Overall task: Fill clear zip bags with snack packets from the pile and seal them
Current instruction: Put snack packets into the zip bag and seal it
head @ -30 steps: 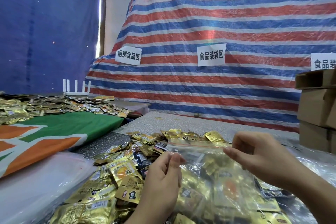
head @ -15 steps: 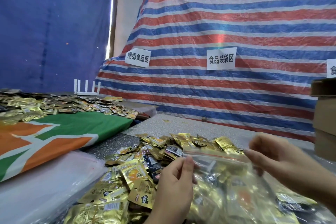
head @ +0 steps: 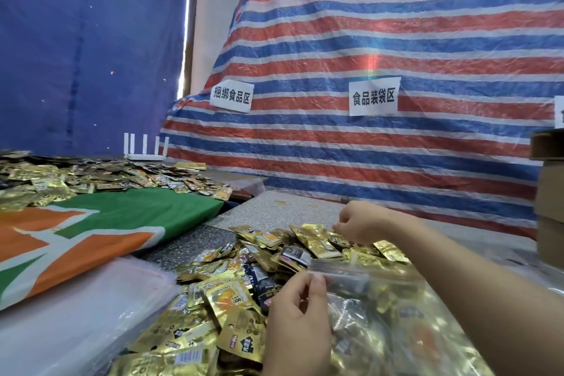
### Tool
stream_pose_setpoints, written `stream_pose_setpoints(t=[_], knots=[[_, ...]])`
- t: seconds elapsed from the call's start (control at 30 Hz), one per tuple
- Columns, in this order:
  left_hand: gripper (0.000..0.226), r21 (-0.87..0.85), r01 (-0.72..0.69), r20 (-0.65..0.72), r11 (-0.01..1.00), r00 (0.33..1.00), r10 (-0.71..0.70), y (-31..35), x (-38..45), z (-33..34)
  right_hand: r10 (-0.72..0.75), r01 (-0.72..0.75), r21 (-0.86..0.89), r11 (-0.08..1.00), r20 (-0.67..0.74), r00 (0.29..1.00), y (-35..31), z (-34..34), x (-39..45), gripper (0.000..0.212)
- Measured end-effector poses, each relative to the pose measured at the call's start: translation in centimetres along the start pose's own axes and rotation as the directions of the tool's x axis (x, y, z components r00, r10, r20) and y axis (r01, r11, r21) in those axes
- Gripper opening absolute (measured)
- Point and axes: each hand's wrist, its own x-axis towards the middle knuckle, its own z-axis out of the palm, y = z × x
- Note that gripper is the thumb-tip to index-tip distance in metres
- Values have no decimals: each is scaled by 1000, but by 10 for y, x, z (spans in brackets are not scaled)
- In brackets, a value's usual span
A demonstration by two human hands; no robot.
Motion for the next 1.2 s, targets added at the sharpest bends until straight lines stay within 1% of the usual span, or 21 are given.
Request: stream_pose_setpoints(t=[0.1, 0.17, 0.33, 0.5, 0.63, 0.8, 0.97, 1.03, 1.2], knots=[[37, 10, 33, -36, 999, 999, -32, 0, 2, -1, 42, -42, -57, 998, 10, 999, -5, 9, 24, 29], [37, 28, 49, -40, 998, 998, -48, -1, 4, -2, 45, -45, -87, 995, 1, 999, -10, 15, 38, 29], [33, 52, 86, -45, 995, 995, -84, 1, 5, 0, 40, -35, -103, 994, 50, 998, -18, 35, 57, 43], [35, 68, 95, -70, 993, 993, -90, 0, 9, -2, 54, -50, -61, 997, 64, 996, -23, 59, 70, 47], [34, 74, 102, -77, 992, 992, -96, -4, 12, -3, 29, -24, -94, 995, 54, 998, -26, 69, 71, 53], [35, 59, 124, -55, 991, 991, -120, -7, 12, -4, 27, -21, -101, 995, 63, 998, -26, 70, 72, 47], [34, 68, 110, -49, 992, 993, -107, -8, 14, -2, 51, -46, -79, 996, 68, 996, -26, 68, 69, 52], [34, 68, 119, -43, 991, 992, -116, -7, 13, -2, 66, -61, -70, 996, 69, 995, -24, 71, 68, 50], [34, 63, 120, -23, 991, 993, -119, -7, 14, -1, 87, -72, -165, 984, 88, 992, -23, 75, 68, 52]])
